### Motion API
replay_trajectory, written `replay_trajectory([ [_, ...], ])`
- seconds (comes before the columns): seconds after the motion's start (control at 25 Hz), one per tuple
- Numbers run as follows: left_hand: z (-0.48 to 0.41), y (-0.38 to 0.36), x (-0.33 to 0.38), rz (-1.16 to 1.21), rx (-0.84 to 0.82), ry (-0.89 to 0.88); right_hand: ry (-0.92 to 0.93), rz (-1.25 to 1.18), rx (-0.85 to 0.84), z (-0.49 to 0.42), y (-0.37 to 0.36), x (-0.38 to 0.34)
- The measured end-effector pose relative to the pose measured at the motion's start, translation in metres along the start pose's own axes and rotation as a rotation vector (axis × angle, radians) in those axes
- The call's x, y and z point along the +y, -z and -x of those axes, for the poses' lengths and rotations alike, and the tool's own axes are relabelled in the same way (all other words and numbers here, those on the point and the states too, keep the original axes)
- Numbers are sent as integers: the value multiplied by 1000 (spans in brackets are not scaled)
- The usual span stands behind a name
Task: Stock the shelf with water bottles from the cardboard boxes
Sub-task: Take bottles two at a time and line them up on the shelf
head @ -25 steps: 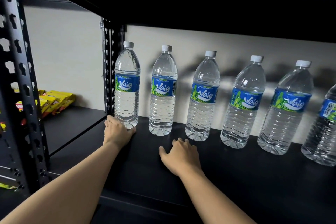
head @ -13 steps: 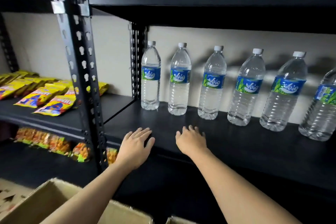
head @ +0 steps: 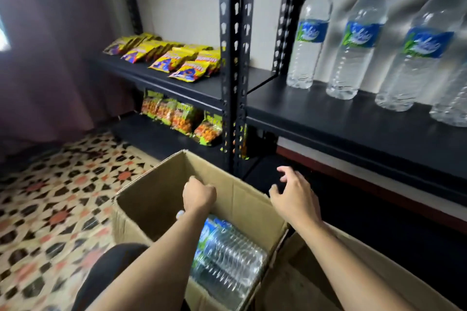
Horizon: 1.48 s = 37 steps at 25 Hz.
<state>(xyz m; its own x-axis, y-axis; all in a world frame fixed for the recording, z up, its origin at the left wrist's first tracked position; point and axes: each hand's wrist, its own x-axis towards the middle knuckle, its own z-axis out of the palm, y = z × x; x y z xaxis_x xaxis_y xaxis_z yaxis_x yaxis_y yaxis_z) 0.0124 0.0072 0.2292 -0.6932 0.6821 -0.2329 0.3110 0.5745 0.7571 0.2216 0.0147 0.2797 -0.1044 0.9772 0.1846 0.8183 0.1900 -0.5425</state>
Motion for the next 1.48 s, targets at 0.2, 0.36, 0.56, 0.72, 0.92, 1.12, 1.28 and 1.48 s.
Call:
replay_trajectory([
  [0.2, 8, -28, -62, 73, 97, 275, -2, 44, -486, 7, -69, -3],
  [0.36, 4, -59, -86, 157, 220, 293, -8, 158, -824, 8, -132, -5],
  [0.56, -5, -95, -126, 323, 413, 657, 38, 421, -914, 26, -206, -3],
  [0.72, -11, -118, -153, 523, 321, 1000, -43, 308, -780, 17, -223, 5],
  [0.92, -16, -140, -167, 675, 192, 977, -63, 200, -760, -13, -212, 24],
  [1.12, -2, -140, -153, 646, 228, 943, -105, 170, -802, -34, -202, 43],
  [1.28, 9, -156, -161, 514, 173, 921, -112, 231, -857, -33, -204, 39],
  [1.48, 5, -155, -166, 470, 200, 934, -107, 277, -851, -30, -202, 35],
])
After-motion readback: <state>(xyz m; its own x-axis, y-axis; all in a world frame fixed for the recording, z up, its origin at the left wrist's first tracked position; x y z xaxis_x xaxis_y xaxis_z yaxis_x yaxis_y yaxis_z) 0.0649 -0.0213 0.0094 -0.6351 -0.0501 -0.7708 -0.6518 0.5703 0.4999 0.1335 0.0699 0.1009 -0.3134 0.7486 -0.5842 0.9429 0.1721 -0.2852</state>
